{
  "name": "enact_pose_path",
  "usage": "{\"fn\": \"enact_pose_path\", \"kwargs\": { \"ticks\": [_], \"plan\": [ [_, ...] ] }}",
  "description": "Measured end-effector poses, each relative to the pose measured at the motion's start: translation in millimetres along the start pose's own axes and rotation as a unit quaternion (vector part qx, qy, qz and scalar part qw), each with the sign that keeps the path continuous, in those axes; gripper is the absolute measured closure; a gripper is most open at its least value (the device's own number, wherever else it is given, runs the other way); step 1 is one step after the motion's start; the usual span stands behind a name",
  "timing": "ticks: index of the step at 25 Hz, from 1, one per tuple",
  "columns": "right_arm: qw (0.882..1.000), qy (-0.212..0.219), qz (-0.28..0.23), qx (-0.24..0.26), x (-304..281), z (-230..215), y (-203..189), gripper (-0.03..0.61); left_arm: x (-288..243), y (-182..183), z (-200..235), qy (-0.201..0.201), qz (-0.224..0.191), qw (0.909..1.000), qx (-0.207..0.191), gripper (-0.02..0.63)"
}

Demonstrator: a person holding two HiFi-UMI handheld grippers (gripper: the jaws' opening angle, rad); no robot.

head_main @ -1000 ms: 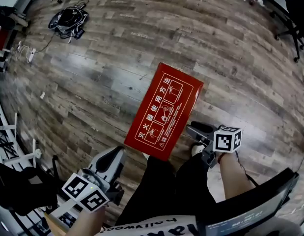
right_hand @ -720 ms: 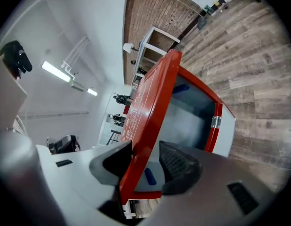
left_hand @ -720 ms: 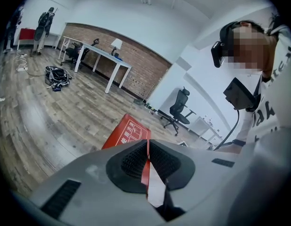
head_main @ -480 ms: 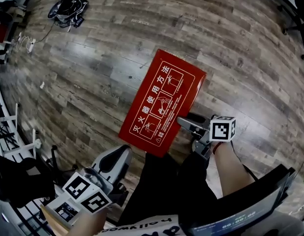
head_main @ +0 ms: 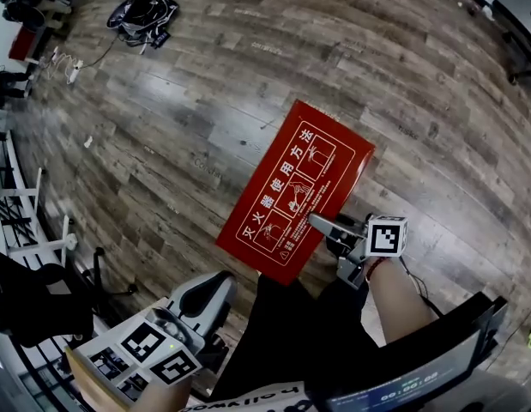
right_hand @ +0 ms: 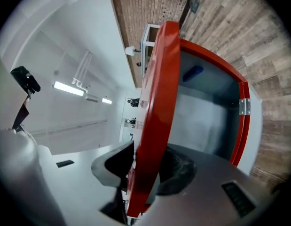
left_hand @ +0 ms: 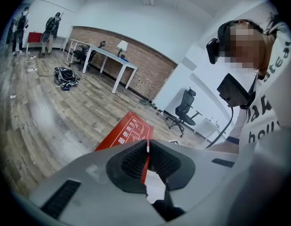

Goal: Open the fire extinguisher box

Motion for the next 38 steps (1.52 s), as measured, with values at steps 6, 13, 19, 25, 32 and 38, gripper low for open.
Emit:
{"fn": "enact_pose_path", "kwargs": {
  "ticks": [6, 13, 19, 25, 32, 38],
  "plan": [
    [0.998, 0.051, -0.029, -0.017, 4, 30, 10, 0.488, -1, -1, -14, -0.015, -0.010, 0.9998, -0.007, 0.594],
    [0.998, 0.063, -0.030, -0.009, -6, 78, 28, 0.502, 17, 19, -23, -0.031, -0.047, 0.9984, -0.003, 0.594],
    [0.999, 0.035, -0.005, -0.002, -15, 100, 38, 0.502, 42, 31, -14, -0.037, -0.074, 0.9965, 0.009, 0.594],
    [1.000, 0.010, -0.017, -0.002, -29, 122, 44, 0.502, 68, 46, 9, -0.044, -0.094, 0.9942, 0.028, 0.594],
    [0.998, -0.031, -0.047, -0.013, -50, 144, 49, 0.489, 93, 74, 35, -0.065, -0.105, 0.9920, 0.024, 0.594],
    [0.993, -0.077, -0.077, -0.039, -60, 157, 52, 0.485, 110, 100, 55, -0.087, -0.112, 0.9897, 0.020, 0.594]
  ]
}}
Point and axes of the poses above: the fingertips, and each gripper's own axes: x backward along the fingers, z to its left, y out of its top, the point moved 8 cm from there along x, backward along the fingers, and after that the axes turned 9 degrees about x, right-handed, at the moved point
